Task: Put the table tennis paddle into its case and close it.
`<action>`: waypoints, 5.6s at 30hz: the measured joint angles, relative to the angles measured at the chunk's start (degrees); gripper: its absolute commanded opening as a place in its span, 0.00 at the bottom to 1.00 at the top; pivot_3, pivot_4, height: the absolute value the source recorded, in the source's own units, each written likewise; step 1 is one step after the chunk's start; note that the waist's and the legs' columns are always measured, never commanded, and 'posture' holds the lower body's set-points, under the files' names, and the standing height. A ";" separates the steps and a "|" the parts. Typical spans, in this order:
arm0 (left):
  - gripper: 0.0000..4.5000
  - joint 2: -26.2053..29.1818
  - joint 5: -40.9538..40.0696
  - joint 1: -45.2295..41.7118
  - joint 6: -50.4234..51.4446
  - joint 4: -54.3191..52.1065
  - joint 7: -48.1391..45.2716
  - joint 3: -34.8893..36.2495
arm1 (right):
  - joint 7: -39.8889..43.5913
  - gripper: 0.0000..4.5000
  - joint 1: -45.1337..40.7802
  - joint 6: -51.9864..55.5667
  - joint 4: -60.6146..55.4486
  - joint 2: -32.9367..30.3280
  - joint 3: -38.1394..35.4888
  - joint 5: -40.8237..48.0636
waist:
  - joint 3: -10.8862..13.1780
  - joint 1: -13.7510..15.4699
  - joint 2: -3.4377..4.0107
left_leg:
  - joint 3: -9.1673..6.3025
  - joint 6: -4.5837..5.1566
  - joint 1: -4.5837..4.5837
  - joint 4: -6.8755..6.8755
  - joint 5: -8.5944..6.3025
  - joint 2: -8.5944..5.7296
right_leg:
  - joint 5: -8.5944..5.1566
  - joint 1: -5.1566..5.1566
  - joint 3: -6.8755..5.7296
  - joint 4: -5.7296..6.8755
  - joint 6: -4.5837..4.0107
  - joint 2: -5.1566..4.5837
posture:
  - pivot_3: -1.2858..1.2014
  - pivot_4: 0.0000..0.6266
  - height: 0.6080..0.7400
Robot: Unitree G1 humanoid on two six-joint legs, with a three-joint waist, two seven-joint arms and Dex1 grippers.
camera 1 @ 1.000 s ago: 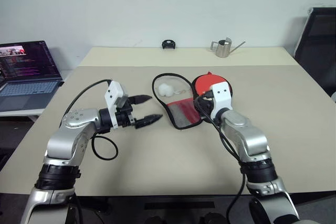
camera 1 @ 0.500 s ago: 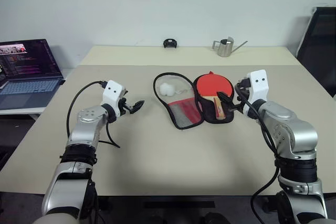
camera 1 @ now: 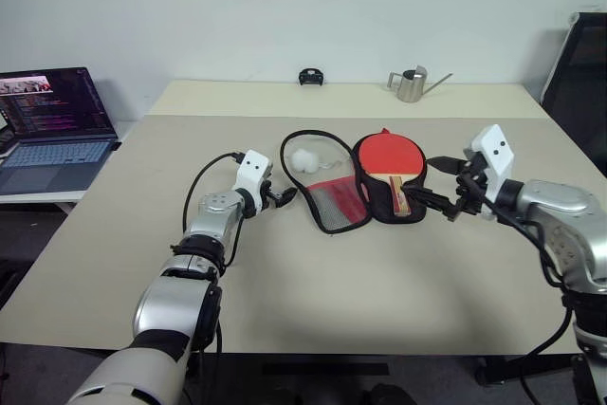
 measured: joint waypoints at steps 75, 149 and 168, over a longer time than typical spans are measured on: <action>1.00 0.76 -17.39 4.69 17.56 -43.19 -31.88 4.22 | -17.92 1.00 -21.31 -29.14 65.05 16.23 9.19 -23.41 | 0.11 -0.46 -0.17 | 0.16 -0.30 0.04 0.14 0.20 0.05 | 0.02 -0.05 0.14 0.23 0.02 -0.04 | 0.52 0.24 1.00; 1.00 19.90 -21.84 20.41 24.82 -53.38 -38.64 4.24 | -13.53 0.00 -20.26 -1.01 46.70 21.04 6.50 -21.80 | 0.10 -1.31 -0.15 | 0.21 -0.27 0.61 -0.02 0.21 0.11 | 0.00 0.10 0.28 0.73 -0.02 -0.02 | 0.52 0.24 1.00; 1.00 18.31 -21.87 20.69 24.88 -54.11 -37.34 3.32 | -20.62 0.98 -19.12 -11.66 51.55 19.69 7.61 -25.70 | 0.10 -1.33 -0.15 | 0.22 -0.24 0.61 -0.03 0.19 0.10 | 0.00 0.11 0.28 0.71 -0.02 -0.01 | 0.52 0.24 1.00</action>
